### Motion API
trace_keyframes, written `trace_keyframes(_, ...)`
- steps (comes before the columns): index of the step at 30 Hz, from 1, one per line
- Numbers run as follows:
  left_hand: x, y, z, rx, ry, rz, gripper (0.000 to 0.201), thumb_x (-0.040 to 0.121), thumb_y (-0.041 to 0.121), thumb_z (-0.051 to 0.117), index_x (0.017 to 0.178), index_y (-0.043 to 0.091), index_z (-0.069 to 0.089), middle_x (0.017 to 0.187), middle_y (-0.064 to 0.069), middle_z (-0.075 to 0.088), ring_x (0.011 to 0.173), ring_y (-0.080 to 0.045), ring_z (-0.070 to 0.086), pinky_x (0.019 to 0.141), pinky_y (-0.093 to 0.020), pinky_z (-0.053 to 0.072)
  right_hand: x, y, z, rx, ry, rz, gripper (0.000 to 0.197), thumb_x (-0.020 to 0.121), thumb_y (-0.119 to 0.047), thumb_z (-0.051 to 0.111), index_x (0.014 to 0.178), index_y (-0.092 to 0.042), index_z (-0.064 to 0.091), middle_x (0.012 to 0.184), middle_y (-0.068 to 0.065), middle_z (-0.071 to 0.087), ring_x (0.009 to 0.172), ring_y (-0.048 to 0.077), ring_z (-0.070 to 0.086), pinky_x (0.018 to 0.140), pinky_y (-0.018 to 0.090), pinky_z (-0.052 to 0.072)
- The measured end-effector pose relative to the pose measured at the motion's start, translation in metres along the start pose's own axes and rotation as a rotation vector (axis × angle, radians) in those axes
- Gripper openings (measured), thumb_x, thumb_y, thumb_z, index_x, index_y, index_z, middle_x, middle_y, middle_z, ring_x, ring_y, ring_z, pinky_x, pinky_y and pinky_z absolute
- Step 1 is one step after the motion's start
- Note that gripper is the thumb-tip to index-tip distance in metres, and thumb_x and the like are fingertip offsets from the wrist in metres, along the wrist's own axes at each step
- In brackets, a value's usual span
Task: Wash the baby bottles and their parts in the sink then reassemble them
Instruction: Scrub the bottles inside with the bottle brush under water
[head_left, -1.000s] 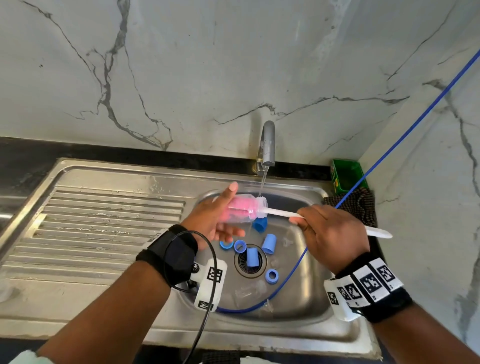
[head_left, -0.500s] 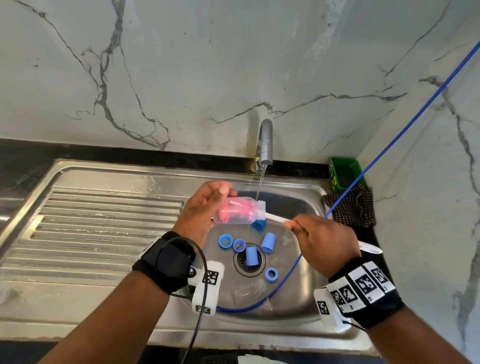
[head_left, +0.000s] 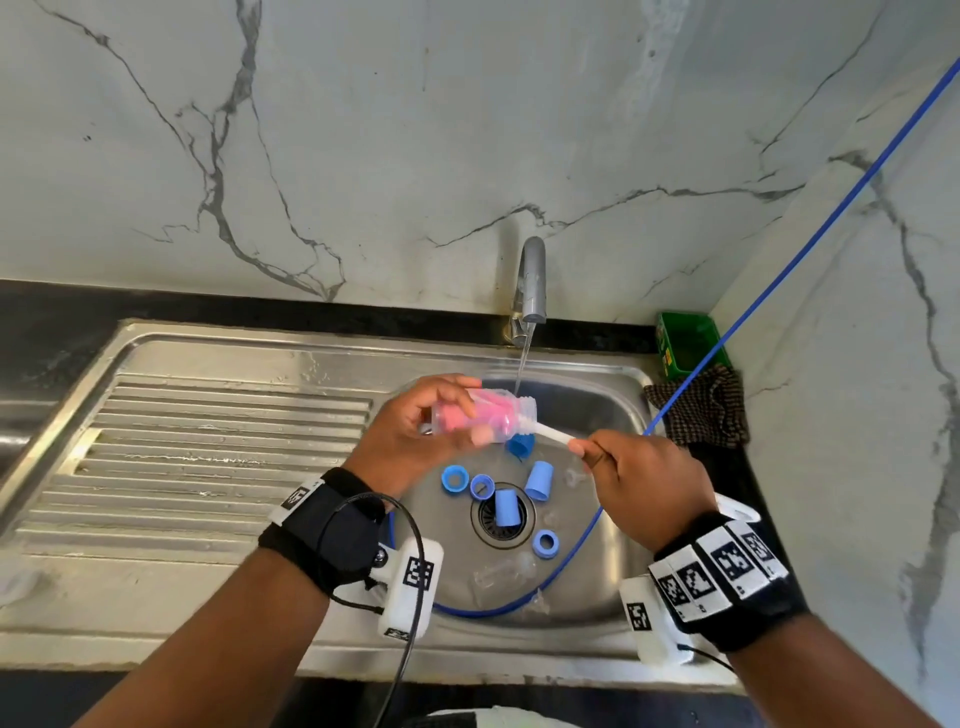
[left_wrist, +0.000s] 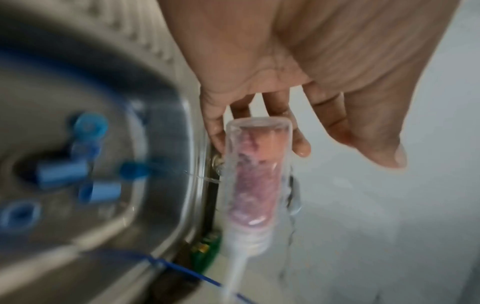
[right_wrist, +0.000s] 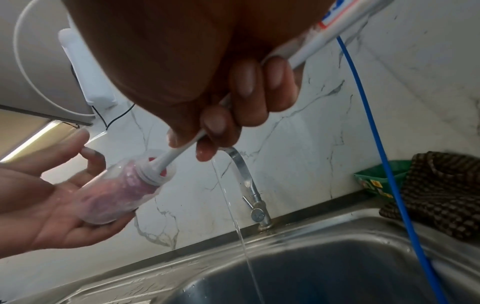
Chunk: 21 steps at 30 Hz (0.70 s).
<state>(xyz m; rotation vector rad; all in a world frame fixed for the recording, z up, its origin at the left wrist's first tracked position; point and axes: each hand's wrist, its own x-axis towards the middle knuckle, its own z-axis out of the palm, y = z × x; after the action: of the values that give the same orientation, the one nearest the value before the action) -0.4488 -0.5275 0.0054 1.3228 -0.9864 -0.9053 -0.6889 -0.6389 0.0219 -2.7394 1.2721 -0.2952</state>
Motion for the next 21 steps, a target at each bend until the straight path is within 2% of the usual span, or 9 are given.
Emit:
trace_keyframes(3,0.002,0.005,-0.006,-0.573,0.163,-0.196,0.031,0.071,0.044,0.084,0.089,0.025,0.068,0.109,0.002,0.071,0.103,-0.023,0.068,0.077,-0.044,0.060,-0.005,0.006,0.004,0.004,0.198,-0.140,0.042,0.099,-0.055,0.049,0.075,-0.025,0.066,0.067,-0.003,0.064,0.058,0.024,0.063,0.047,0.024,0.029)
trace_keyframes(6,0.001,0.007,0.001,-0.396,0.116,-0.455,0.052,0.085,0.056,0.064,0.119,0.017,0.060,0.120,-0.011,0.068,0.099,-0.027,0.071,0.072,-0.045,0.061,-0.012,0.011,0.007,0.059,0.303,-0.271,0.037,0.097,-0.052,0.050,0.083,-0.024,0.071,0.070,-0.004,0.063,0.059,0.022,0.062,0.046,0.026,0.038)
trace_keyframes(7,-0.002,0.007,0.008,-0.298,0.046,-0.562,0.056,0.088,0.059,0.057,0.122,0.015,0.059,0.118,-0.015,0.070,0.091,-0.027,0.072,0.066,-0.040,0.061,-0.014,0.013,0.009,0.072,0.322,-0.292,0.036,0.097,-0.050,0.051,0.086,-0.023,0.072,0.072,-0.003,0.064,0.061,0.023,0.063,0.048,0.027,0.042)
trace_keyframes(9,-0.009,0.008,0.021,-0.248,0.001,-0.665,0.059,0.089,0.062,0.056,0.118,0.011,0.061,0.095,-0.016,0.073,0.062,-0.019,0.066,0.047,-0.027,0.051,-0.017,0.018,0.008,0.101,0.296,-0.271,0.034,0.100,-0.050,0.048,0.102,-0.027,0.073,0.080,-0.003,0.068,0.067,0.024,0.066,0.051,0.031,0.049)
trace_keyframes(10,-0.010,0.007,0.023,-0.266,0.022,-0.632,0.057,0.088,0.058,0.059,0.117,0.009,0.060,0.087,-0.014,0.069,0.053,-0.015,0.059,0.042,-0.023,0.046,-0.020,0.022,0.007,0.100,0.270,-0.245,0.033,0.101,-0.051,0.046,0.113,-0.033,0.071,0.083,-0.004,0.069,0.069,0.024,0.067,0.052,0.033,0.052)
trace_keyframes(12,-0.008,0.005,0.022,-0.257,0.053,-0.509,0.053,0.088,0.048,0.063,0.120,0.006,0.058,0.089,-0.017,0.062,0.051,-0.014,0.053,0.040,-0.022,0.044,-0.024,0.032,0.003,0.095,0.261,-0.230,0.031,0.099,-0.048,0.048,0.122,-0.043,0.068,0.080,-0.004,0.067,0.066,0.023,0.067,0.049,0.032,0.051)
trace_keyframes(16,-0.005,0.014,0.020,-0.201,0.085,-0.428,0.043,0.098,0.040,0.056,0.122,0.004,0.059,0.089,-0.019,0.059,0.050,-0.016,0.051,0.039,-0.023,0.042,-0.022,0.057,-0.015,0.137,0.387,-0.319,0.026,0.091,-0.027,0.071,0.114,-0.039,0.076,0.079,-0.008,0.068,0.067,0.022,0.064,0.060,0.035,0.048)
trace_keyframes(19,-0.002,0.016,0.022,-0.167,0.168,-0.451,0.039,0.099,0.044,0.054,0.116,0.010,0.063,0.082,-0.015,0.058,0.046,-0.012,0.046,0.037,-0.021,0.036,-0.020,0.063,-0.030,0.141,0.529,-0.250,0.020,0.088,-0.030,0.075,0.105,-0.041,0.078,0.082,-0.013,0.071,0.073,0.020,0.065,0.076,0.039,0.041)
trace_keyframes(21,-0.001,0.016,0.034,-0.114,0.136,-0.481,0.043,0.097,0.048,0.056,0.116,0.010,0.065,0.084,-0.016,0.061,0.042,-0.011,0.043,0.036,-0.020,0.033,-0.020,0.051,-0.028,0.165,0.565,-0.306,0.016,0.090,-0.030,0.073,0.101,-0.041,0.079,0.085,-0.014,0.072,0.079,0.019,0.065,0.082,0.041,0.039)
